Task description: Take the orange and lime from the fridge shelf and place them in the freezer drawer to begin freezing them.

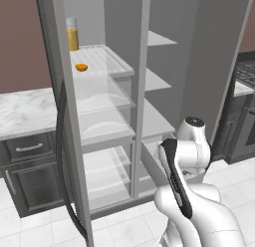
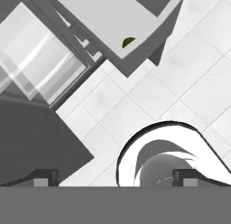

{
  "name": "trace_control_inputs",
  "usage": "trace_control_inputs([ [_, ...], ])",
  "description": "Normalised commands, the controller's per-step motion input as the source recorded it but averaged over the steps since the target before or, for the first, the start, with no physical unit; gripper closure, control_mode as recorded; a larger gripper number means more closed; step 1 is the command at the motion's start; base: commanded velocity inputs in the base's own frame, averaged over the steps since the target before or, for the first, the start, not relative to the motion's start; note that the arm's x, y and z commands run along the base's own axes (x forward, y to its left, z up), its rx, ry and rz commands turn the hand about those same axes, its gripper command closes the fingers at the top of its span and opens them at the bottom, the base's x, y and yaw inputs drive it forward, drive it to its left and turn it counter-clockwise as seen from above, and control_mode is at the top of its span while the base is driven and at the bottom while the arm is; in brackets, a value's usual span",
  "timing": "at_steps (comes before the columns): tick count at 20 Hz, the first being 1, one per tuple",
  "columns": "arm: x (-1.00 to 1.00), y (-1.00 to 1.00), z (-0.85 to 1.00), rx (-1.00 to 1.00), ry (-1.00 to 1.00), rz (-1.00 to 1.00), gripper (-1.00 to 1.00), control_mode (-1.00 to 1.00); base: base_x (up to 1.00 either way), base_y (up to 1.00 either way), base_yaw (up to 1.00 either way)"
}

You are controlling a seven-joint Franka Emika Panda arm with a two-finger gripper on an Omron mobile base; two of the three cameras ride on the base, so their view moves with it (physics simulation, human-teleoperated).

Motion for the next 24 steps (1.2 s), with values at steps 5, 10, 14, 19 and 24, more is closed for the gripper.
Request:
trace_control_inputs([
  [5,0.00,0.01,-0.09,0.00,0.04,0.01,-1.00,1.00,0.00,0.00,0.02],
  [10,0.00,0.00,0.00,0.00,0.00,0.00,-1.00,1.00,0.04,0.00,0.25],
  [14,0.00,0.00,0.00,0.00,0.00,0.00,-1.00,1.00,0.15,0.08,0.30],
  [19,0.00,0.00,0.00,0.00,0.00,0.00,-1.00,1.00,0.40,0.03,0.33],
  [24,0.00,0.00,0.00,0.00,0.00,0.00,-1.00,1.00,0.69,0.00,0.19],
])
